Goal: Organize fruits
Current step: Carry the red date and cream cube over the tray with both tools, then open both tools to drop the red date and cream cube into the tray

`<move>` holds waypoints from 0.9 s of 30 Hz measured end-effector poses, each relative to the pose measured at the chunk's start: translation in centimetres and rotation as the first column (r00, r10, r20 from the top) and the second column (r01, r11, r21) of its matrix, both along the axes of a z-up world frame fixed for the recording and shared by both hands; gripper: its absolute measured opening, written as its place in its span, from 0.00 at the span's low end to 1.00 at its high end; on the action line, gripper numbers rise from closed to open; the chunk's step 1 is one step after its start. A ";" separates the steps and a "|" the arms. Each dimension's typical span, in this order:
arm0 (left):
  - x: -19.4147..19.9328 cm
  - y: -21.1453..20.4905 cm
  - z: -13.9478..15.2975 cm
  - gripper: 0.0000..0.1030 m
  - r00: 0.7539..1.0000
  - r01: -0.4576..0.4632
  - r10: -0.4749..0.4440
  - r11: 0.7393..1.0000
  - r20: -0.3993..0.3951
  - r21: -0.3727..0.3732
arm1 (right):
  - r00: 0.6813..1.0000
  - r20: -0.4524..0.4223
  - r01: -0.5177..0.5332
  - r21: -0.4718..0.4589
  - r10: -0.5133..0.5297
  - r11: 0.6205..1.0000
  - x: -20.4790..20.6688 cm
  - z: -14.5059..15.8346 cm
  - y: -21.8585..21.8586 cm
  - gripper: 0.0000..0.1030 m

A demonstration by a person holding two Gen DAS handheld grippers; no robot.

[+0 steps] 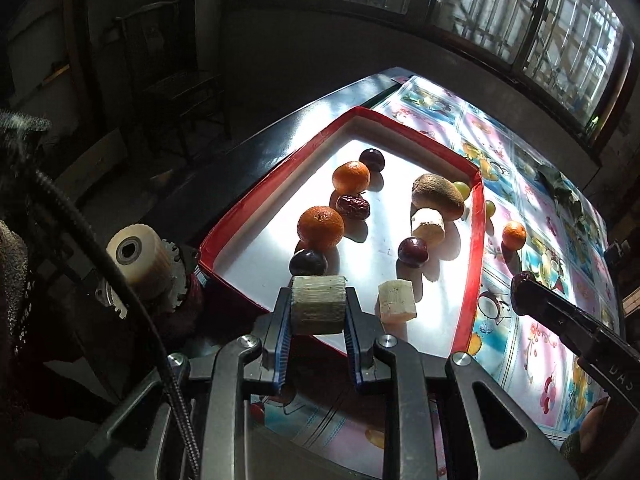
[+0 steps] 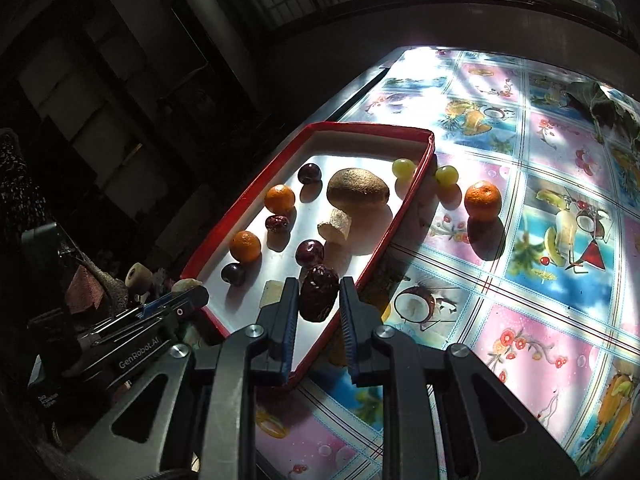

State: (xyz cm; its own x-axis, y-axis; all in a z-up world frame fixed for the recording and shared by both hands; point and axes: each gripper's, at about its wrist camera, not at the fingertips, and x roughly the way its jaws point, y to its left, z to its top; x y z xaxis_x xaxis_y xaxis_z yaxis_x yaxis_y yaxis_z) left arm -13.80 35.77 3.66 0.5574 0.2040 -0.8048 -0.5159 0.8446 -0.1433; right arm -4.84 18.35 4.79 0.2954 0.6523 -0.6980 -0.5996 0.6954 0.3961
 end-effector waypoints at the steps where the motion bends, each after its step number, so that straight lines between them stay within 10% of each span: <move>1: 0.0 -0.1 0.0 0.22 1.000 0.003 -0.003 1.000 0.001 0.001 | 1.000 -0.006 -0.006 -0.002 0.006 1.000 0.0 -0.3 0.3 0.22; 27: 3.5 -0.2 -2.8 0.22 0.996 0.063 -0.063 0.998 -0.056 0.007 | 0.996 -0.031 -0.087 -0.114 0.084 0.990 3.3 -4.2 6.8 0.22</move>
